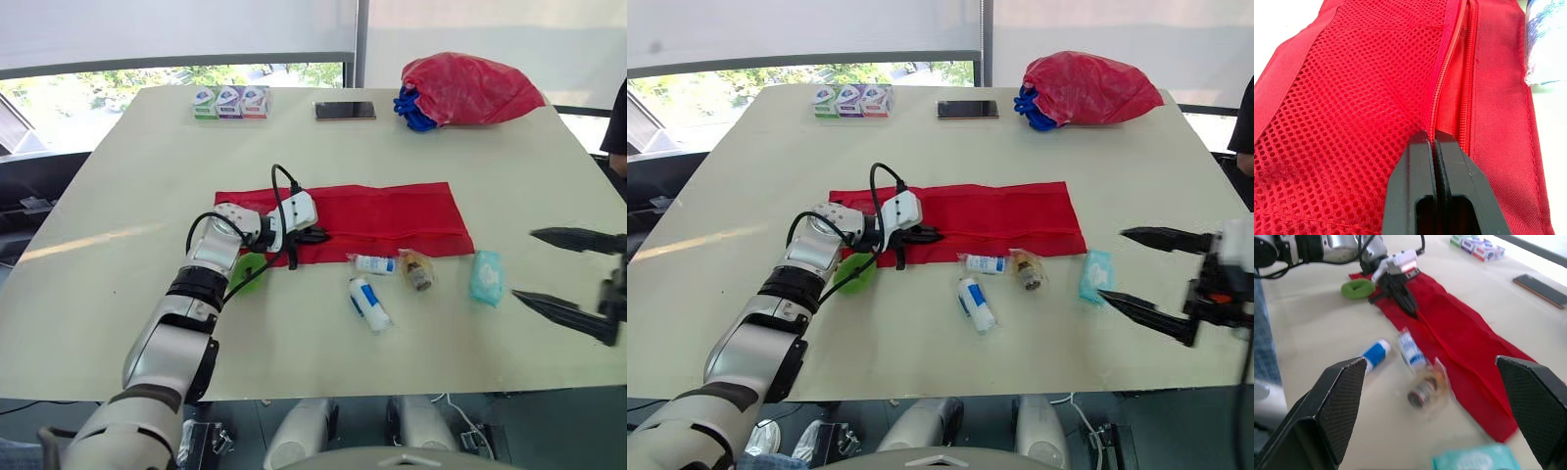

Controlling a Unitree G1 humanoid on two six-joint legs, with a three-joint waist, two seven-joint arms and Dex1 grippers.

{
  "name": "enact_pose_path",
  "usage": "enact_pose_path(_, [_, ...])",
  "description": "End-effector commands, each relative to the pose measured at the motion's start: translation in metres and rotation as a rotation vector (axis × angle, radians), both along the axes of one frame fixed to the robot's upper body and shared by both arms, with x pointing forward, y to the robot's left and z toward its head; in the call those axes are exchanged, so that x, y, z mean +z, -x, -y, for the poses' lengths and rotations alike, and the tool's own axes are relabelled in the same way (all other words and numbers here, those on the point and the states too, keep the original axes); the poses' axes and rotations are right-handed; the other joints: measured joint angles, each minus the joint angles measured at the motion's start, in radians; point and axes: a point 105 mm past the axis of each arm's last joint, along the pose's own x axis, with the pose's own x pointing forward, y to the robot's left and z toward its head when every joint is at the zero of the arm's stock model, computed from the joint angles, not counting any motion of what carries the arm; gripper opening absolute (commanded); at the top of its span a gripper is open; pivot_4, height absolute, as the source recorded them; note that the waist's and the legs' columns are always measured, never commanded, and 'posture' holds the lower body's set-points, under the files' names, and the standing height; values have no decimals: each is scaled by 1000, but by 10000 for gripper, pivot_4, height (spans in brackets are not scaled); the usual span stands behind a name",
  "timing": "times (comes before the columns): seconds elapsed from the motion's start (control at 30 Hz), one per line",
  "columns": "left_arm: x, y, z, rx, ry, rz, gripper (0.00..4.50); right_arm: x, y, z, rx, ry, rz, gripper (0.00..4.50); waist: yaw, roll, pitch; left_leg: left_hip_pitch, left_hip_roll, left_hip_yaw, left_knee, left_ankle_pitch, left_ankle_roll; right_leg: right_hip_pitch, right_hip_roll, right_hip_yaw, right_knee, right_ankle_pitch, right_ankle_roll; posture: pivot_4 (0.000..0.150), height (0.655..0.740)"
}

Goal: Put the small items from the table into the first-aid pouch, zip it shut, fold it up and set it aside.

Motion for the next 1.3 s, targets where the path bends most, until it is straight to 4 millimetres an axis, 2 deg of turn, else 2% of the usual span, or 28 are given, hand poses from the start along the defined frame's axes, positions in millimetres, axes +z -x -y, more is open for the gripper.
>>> enact_pose_path(0.03, [11,-2,5,-30,3,38,448,17,7,17,45,51,32,45000,0,0,0,0,0,0,0,0,0,0,0,0,0,0,0,1500,7400])
enact_pose_path(0.17, [13,-2,5,-34,3,40,448,21,8,25,66,76,14,45000,0,0,0,0,0,0,0,0,0,0,-1,0,0,0,0,1500,7400])
enact_pose_path(0.27, [14,-1,4,-38,-2,42,448,20,6,22,78,78,10,45000,1,0,0,0,0,0,0,0,0,0,-5,0,0,0,0,1500,7400])
enact_pose_path(0.43, [15,-2,4,-40,-7,45,448,-11,-2,2,18,121,-48,45000,2,0,0,-1,0,-1,0,0,0,0,-5,-1,0,0,0,1500,7400])
enact_pose_path(0.6, [18,-3,5,-44,-9,53,448,-27,-3,-37,28,53,-51,45000,3,0,0,-1,0,-1,0,0,0,0,-6,-1,0,0,0,1500,7400])
enact_pose_path(0.7, [19,-4,7,-47,-9,55,448,-49,-9,-71,-8,16,-72,45000,3,0,0,-1,0,-1,0,0,0,0,-6,-1,0,0,0,1500,7400])
enact_pose_path(0.83, [20,-4,6,-49,-11,55,448,-64,-13,-104,-47,-70,-91,45000,4,0,0,-2,0,-2,1,0,0,-1,-6,-1,0,0,0,1500,7400])
enact_pose_path(0.9, [22,-5,5,-49,-17,54,448,-83,-13,-121,-68,-70,-150,45000,4,-1,0,-2,-1,-2,2,0,0,-1,-5,-2,0,0,0,1500,7400])
enact_pose_path(1.0, [22,-6,6,-58,-24,57,448,-112,-18,-130,-144,-41,-255,45000,4,-3,-1,-2,-1,-2,2,0,0,-2,-4,-2,1,0,0,1500,7400])
enact_pose_path(1.1, [23,-8,7,-55,-16,57,448,-129,-16,-137,-158,-53,-331,45000,5,-2,-1,-2,-2,-2,3,0,0,-2,-2,-2,1,0,0,1500,7400])
enact_pose_path(1.3, [26,-11,13,-49,29,47,448,-143,-28,-147,-191,-53,-391,45000,-1,-2,-1,-2,-1,-2,3,0,0,-2,-1,-1,2,0,0,1500,7400])
